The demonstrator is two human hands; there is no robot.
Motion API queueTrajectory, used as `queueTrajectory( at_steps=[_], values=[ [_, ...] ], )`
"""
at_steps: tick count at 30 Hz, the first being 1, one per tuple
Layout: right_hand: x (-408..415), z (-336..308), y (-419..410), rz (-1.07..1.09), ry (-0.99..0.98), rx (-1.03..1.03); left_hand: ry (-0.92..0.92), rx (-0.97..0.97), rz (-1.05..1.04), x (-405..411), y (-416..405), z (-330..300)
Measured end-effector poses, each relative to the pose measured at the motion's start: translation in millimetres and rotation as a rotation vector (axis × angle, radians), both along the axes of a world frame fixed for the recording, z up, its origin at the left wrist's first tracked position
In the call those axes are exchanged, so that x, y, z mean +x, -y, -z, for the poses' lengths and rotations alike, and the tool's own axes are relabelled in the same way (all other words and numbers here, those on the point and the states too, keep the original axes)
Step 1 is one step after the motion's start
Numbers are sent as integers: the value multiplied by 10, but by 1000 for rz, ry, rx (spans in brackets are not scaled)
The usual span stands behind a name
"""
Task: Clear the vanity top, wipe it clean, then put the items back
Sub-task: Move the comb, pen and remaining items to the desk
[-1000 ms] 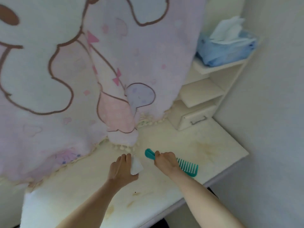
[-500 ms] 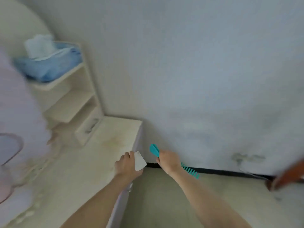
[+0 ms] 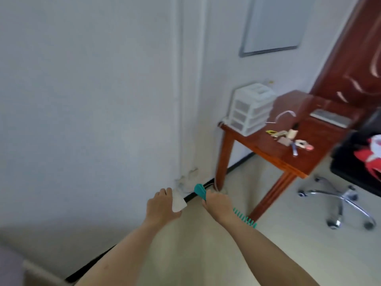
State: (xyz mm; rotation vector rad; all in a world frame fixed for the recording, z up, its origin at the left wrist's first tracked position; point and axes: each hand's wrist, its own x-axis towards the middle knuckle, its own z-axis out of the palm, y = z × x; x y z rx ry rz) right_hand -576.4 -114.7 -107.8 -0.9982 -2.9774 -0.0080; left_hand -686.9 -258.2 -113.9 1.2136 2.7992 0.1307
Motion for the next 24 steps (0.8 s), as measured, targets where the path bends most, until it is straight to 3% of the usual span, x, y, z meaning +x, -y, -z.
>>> queueTrajectory(
  at_steps=[6, 15, 24],
  values=[
    [445, 53, -1032, 275, 98, -42, -19, 55, 276, 50, -1350, -20],
    [488, 72, -2411, 651, -17, -81, 0, 84, 654, -275, -3263, -44],
    [408, 76, -3255, 884, -30, -54, -39, 145, 928, -438, -4572, -58]
  ],
)
